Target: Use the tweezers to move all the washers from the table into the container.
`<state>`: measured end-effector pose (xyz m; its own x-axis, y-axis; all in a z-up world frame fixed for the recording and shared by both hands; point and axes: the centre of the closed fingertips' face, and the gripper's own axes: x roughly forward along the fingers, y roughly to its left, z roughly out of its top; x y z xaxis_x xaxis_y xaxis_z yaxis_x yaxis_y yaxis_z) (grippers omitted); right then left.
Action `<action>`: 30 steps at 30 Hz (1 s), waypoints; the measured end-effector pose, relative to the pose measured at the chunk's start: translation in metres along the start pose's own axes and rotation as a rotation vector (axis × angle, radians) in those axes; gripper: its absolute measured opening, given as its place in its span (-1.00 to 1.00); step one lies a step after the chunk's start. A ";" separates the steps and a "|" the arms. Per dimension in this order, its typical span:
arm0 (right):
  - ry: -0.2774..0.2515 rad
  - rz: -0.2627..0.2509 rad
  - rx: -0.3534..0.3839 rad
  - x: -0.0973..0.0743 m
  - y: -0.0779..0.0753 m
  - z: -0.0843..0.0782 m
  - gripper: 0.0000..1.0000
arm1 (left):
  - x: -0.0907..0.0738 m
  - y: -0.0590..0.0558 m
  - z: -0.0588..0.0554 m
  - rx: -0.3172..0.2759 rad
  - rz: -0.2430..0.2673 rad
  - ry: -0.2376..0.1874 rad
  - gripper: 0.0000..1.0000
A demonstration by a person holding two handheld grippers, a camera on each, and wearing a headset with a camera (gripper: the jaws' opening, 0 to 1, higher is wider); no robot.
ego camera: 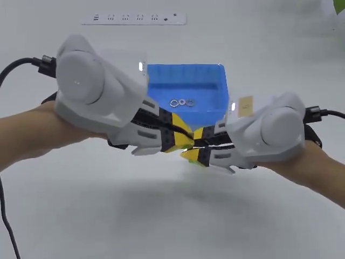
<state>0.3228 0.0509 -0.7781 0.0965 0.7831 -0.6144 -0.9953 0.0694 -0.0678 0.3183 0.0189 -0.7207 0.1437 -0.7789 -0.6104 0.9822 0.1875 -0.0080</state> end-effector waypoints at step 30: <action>-0.045 -0.010 -0.040 -0.020 0.000 0.040 -0.80 | -0.033 -0.004 0.026 0.064 0.013 -0.022 -0.87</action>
<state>0.3203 0.0597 -0.7346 0.1047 0.8098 -0.5772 -0.9930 0.0534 -0.1052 0.3126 0.0278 -0.6797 0.1587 -0.7897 -0.5927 0.9858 0.1598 0.0510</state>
